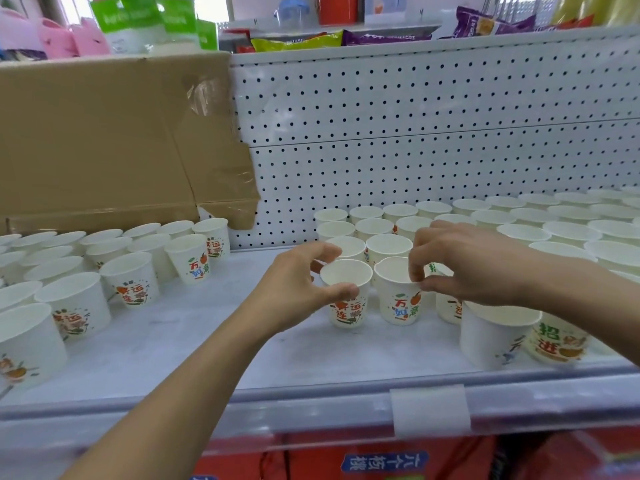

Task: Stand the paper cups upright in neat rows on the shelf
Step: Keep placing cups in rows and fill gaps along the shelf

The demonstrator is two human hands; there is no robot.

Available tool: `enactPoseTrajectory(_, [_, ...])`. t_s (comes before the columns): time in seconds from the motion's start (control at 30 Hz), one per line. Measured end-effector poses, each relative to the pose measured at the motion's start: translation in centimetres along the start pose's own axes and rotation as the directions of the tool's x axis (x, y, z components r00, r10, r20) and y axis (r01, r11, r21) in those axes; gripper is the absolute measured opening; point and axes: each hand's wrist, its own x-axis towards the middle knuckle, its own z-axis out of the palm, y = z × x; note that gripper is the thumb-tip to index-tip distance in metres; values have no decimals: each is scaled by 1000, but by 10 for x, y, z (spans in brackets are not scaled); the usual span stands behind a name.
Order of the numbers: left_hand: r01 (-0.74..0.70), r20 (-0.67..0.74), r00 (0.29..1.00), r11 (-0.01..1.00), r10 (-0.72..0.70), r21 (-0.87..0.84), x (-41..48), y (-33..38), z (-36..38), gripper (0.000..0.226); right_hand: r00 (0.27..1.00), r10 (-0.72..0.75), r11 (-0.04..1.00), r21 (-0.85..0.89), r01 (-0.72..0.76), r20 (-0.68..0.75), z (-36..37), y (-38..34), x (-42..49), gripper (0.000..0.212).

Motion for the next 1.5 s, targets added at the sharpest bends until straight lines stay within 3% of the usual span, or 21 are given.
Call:
enactPoseTrajectory(0.17, [-4, 6, 1000, 1000, 4, 18, 2, 3, 2, 64, 1000, 3, 1000, -26, -3, -2, -1, 1, -4, 6])
enactPoseTrajectory(0.27, [-2, 5, 1000, 999, 1, 35, 1, 5, 2, 66, 1000, 3, 1000, -18, -3, -13, -2, -2, -4, 20])
enactPoseTrajectory(0.37, [0, -20, 1000, 998, 2, 69, -7, 8, -1, 65, 999, -34, 998, 43, 35, -39, -1, -12, -1, 35])
enactPoseTrajectory(0.53, [-33, -29, 999, 990, 37, 138, -27, 3, -20, 62, 987, -148, 970, 186, 156, -55, -14, -37, 12, 42])
enactPoseTrajectory(0.83, [7, 8, 1000, 918, -11, 397, -25, -85, -171, 36, 975, -209, 963, 161, 219, -76, -21, -99, 147, 28])
enactPoseTrajectory(1.0, [41, 76, 993, 850, -94, 524, 22, -149, -232, 22, 979, -205, 934, 296, 199, -14, -6, -157, 242, 25])
enactPoseTrajectory(1.13, [28, 260, 949, 871, -177, 490, 46, -184, -238, 18, 972, -213, 940, 293, 175, 103, 20, -192, 288, 34])
enactPoseTrajectory(1.33, [-51, 388, 914, 919, -115, 391, 57, -203, -233, 17, 966, -218, 971, 129, 201, 137, 26, -198, 294, 9])
enactPoseTrajectory(1.43, [-41, 442, 892, 959, -92, 282, 56, -203, -242, 15, 948, -252, 953, 223, 207, 196, 18, -191, 282, 11])
enactPoseTrajectory(1.5, [-66, 405, 913, 962, -50, 267, 63, -203, -250, 14, 952, -228, 931, 331, 152, 204, 10, -183, 278, 18])
